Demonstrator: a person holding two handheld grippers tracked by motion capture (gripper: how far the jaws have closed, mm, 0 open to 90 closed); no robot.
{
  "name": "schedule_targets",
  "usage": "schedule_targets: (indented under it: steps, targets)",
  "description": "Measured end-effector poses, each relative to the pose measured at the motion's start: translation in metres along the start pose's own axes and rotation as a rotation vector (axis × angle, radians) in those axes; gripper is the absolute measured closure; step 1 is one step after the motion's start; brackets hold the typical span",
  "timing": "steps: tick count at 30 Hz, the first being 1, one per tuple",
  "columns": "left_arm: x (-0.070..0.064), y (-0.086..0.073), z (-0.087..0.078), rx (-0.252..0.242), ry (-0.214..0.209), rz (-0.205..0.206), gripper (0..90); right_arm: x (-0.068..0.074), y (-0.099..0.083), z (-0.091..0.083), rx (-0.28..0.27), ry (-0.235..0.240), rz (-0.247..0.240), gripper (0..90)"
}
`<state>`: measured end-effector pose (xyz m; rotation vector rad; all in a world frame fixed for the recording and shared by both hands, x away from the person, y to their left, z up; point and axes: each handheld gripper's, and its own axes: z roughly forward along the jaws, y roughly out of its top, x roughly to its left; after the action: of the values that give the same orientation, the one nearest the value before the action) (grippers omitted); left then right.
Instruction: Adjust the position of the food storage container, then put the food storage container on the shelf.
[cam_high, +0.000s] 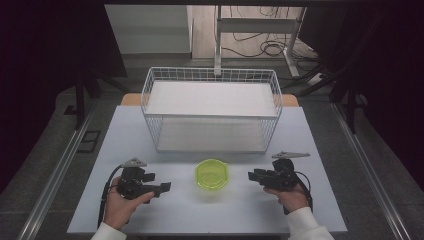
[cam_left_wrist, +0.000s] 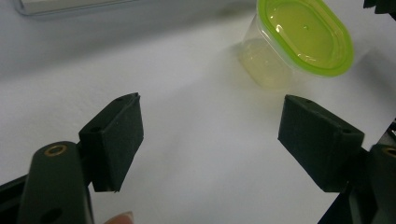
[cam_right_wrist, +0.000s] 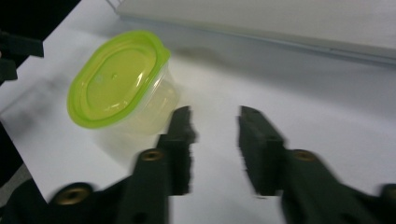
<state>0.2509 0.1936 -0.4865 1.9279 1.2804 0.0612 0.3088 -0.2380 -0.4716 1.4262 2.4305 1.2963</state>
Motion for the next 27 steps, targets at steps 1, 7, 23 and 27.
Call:
schedule_targets:
  steps: [1, 7, 23, 27]
  targets:
    - [0.0, 0.0, 0.0, -0.001, 0.0, -0.001, 22.0, 0.0, 0.0, 0.0, -0.009, 0.0, 0.0, 51.7]
    - [0.001, 0.001, -0.001, -0.017, -0.006, -0.017, 22.3, 0.003, 0.001, 0.0, -0.048, 0.031, -0.005, 38.1]
    - [-0.004, 0.013, 0.007, -0.054, -0.092, -0.086, 24.7, 0.003, 0.007, 0.001, -0.068, 0.115, 0.036, 39.6]
    - [-0.005, 0.015, 0.01, -0.048, -0.125, -0.108, 25.3, 0.006, 0.008, 0.003, -0.063, 0.132, 0.032, 40.5]
